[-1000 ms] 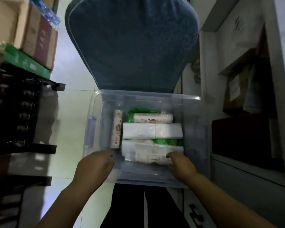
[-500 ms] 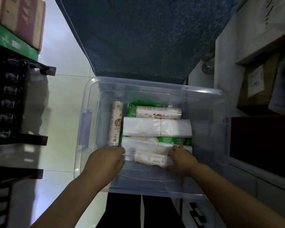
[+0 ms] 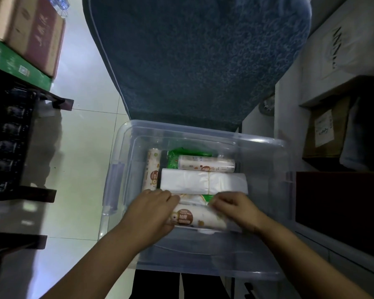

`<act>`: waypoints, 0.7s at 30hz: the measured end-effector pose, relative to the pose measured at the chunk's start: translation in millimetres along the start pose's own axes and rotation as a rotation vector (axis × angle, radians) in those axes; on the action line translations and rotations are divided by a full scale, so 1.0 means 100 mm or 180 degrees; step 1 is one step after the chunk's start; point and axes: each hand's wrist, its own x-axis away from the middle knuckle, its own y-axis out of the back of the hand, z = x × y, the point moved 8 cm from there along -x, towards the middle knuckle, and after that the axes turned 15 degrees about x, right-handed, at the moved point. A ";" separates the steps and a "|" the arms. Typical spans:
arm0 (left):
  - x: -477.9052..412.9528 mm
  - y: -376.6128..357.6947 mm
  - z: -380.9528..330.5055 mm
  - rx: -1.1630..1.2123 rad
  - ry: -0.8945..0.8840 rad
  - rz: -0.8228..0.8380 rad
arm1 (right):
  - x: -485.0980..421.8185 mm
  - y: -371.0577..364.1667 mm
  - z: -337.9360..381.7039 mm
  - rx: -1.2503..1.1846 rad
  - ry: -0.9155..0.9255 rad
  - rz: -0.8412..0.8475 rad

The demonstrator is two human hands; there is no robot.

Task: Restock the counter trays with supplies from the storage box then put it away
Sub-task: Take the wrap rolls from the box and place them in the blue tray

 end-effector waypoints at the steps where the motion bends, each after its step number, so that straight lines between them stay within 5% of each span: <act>1: 0.01 0.06 0.09 -0.0086 0.0148 -0.0071 | -0.09 0.16 -0.06 0.0020 -0.0066 -0.0449; 5: 0.09 0.25 0.47 -0.0194 0.0776 -0.0270 | -0.52 0.55 -0.31 0.1039 -0.0535 -0.1477; 13: 0.24 0.32 0.70 -0.0066 0.1013 -0.0432 | -1.33 0.11 -0.38 0.3315 -0.0571 -0.1214; 17: 0.27 0.35 0.66 -0.0118 0.1032 -0.0400 | -1.22 0.18 -0.36 0.3372 -0.0580 -0.1321; 21: 0.33 0.48 0.60 -0.0146 0.1009 -0.0398 | -0.73 0.32 -0.21 0.2379 -0.0441 -0.1434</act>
